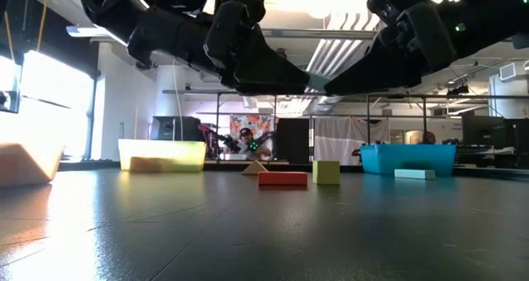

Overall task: Sort blocks by size
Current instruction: Put the light green wooden block into the yellow bin

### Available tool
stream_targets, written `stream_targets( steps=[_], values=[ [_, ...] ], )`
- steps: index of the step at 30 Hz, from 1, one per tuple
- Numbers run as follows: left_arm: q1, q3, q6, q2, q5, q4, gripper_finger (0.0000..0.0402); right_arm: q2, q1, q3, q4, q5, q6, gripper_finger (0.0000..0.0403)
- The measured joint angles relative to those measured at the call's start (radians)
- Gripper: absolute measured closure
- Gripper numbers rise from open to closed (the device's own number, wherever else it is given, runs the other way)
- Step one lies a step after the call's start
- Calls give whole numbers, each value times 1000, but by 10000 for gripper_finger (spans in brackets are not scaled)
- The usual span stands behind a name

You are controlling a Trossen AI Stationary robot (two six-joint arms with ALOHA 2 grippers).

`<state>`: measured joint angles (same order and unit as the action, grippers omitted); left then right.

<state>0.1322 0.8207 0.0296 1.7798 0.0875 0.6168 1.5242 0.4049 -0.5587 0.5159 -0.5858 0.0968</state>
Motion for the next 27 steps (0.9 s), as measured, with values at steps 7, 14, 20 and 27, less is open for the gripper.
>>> stream_targets(
  steps=[7,14,20,27],
  values=[
    [0,0,8,0,-6,31,243,0,-7,0,0,0,1,273],
    [-1,0,34,0,-35,30,299,0,-14,1,-1,7,8,243],
    [1,0,49,-26,137,-161,299,-1,-39,1,-40,-8,73,187],
    [-36,0,-117,-196,648,-708,299,-1,-71,1,-104,-8,136,176]
  ],
)
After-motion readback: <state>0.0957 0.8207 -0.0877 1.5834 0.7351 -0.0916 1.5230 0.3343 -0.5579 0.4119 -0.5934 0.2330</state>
